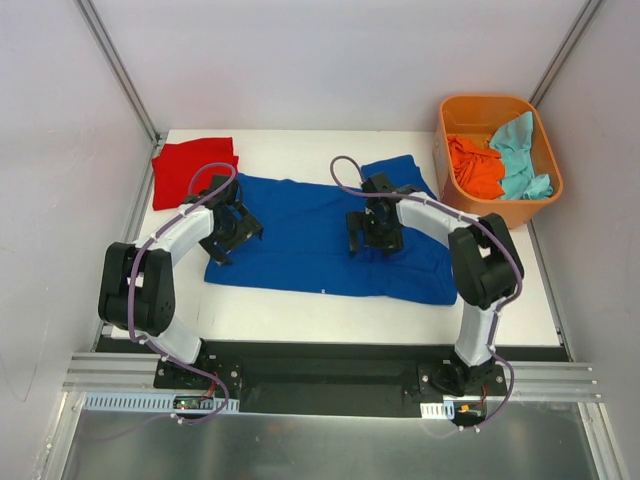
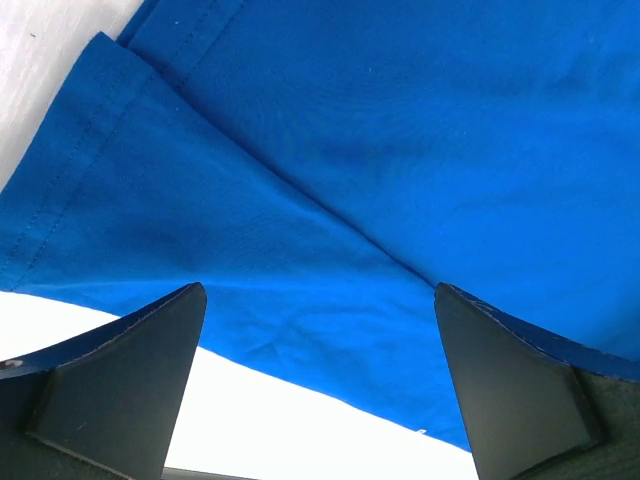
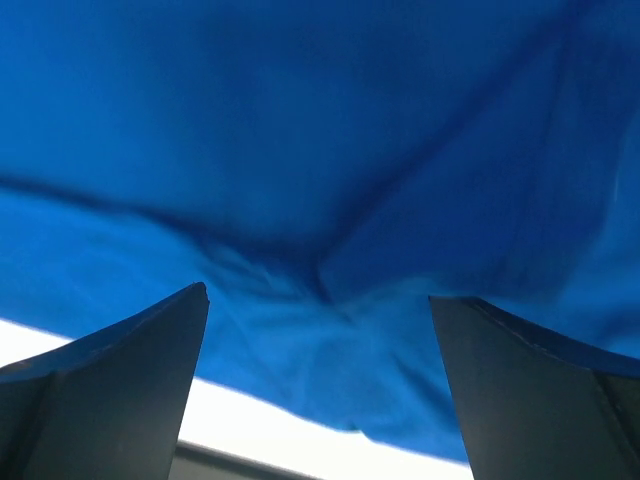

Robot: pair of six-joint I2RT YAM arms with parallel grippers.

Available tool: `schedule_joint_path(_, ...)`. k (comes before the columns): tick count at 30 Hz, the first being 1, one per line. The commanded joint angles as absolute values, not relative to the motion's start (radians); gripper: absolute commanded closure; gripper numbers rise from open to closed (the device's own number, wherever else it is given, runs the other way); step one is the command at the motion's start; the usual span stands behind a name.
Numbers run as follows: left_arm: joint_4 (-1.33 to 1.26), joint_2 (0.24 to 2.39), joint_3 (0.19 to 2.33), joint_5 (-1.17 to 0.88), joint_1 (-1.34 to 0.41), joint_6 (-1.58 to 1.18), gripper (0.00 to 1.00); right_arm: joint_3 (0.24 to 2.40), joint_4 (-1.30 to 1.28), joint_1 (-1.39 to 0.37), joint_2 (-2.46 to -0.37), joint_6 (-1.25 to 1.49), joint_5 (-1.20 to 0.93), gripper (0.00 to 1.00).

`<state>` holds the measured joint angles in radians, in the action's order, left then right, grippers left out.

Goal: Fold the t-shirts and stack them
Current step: Fold the tshirt

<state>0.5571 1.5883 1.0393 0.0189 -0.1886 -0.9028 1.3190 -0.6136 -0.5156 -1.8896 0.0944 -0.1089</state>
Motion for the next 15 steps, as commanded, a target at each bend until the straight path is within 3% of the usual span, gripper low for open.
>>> schedule_joint_path(1,0.566,1.577,1.034,0.043,-0.187,-0.881,0.0,1.458,-0.557,-0.514,-1.956,0.124,-0.106,0.03)
schedule_joint_path(11,0.566,1.505,0.976,0.067,-0.186,-0.888,0.01,1.689,-0.465,-0.522,-2.052,0.077,-0.153,0.04)
schedule_joint_path(15,0.566,1.489,0.989,0.061,-0.186,-0.876,0.01,1.645,-0.5,-0.52,-1.981,0.061,-0.099,0.03)
